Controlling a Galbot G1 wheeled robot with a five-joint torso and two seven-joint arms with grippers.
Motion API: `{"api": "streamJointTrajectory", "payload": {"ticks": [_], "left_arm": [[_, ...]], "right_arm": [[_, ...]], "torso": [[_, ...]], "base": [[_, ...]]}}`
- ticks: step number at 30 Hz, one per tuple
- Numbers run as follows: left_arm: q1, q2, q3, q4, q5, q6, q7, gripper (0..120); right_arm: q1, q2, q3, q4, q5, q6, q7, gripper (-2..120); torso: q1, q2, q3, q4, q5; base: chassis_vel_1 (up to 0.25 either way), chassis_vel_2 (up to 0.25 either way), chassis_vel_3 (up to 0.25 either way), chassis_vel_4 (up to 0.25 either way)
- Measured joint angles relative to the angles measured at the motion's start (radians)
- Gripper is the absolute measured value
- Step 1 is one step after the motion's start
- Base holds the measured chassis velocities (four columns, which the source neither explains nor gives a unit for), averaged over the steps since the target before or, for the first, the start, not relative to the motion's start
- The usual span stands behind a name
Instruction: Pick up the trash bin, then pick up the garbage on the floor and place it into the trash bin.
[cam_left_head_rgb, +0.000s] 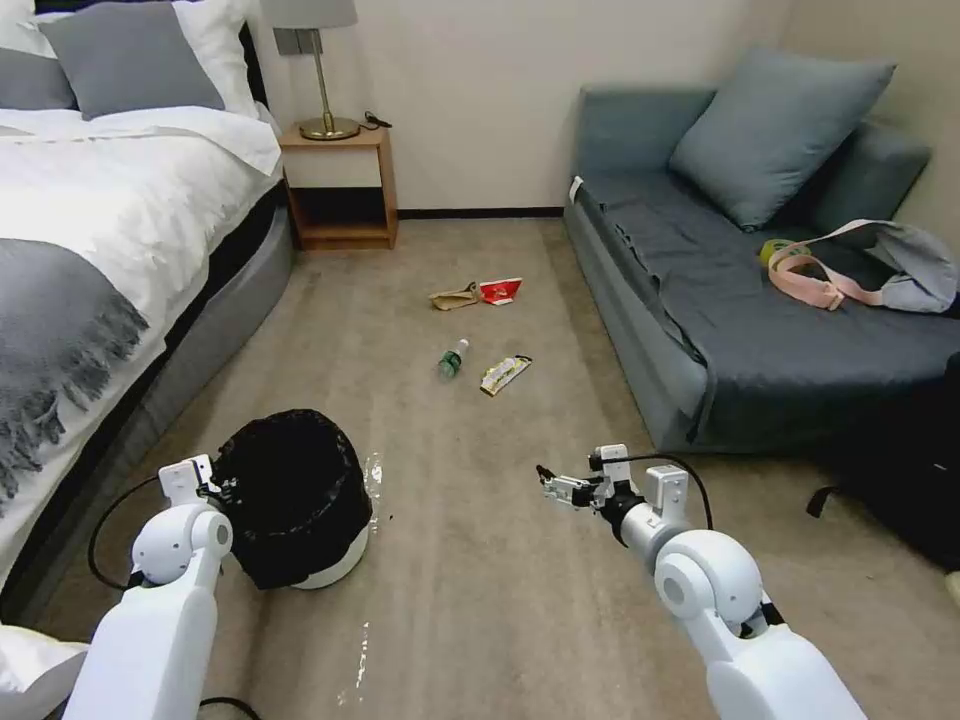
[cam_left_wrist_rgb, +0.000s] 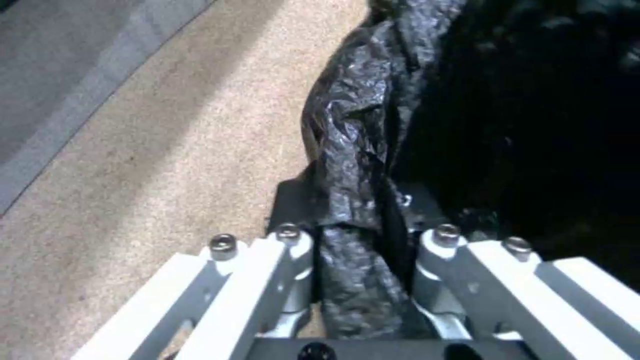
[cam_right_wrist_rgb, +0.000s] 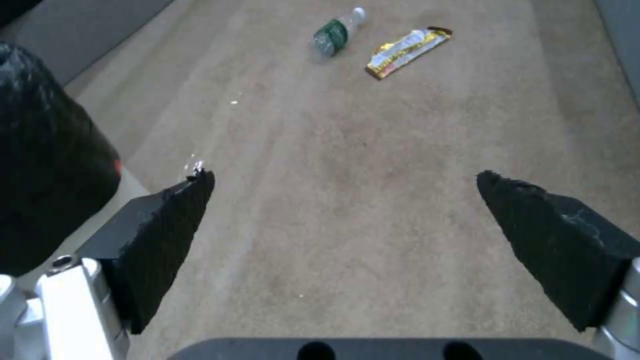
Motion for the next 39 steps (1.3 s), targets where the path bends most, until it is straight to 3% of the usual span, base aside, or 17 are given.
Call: {"api": "streamJointTrajectory", "payload": {"ticks": [6,15,27,39], "left_arm": [[0.019,-0.007,-0.025,-0.027,0.028,-0.011,0.01,10],[0.058,-0.024,-0.067,-0.115,0.088,-0.024,0.011,7],[0.133,-0.057,-0.128,-0.305,0.209,-0.059,0.029,4],[0.274,-0.092,-0.186,-0.499,0.345,-0.094,0.072,4]], "right_arm": [[-0.009,0.001,0.0,0.008,0.005,-0.001,0.0,100],[-0.031,0.002,0.005,0.031,0.01,0.002,-0.004,100],[-0.058,0.012,0.016,0.062,0.023,0.034,-0.018,100],[-0.103,0.038,0.043,0.108,0.033,0.077,-0.035,100]], "torso": [[0.0,0.0,0.0,-0.0007,-0.0014],[0.0,0.0,0.0,0.0,0.0005],[0.0,0.0,0.0,0.0003,0.0009],[0.0,0.0,0.0,0.0002,0.0009]], "base": [[0.0,0.0,0.0,0.0],[0.0,0.0,0.0,0.0],[0.0,0.0,0.0,0.0],[0.0,0.0,0.0,0.0]]}}
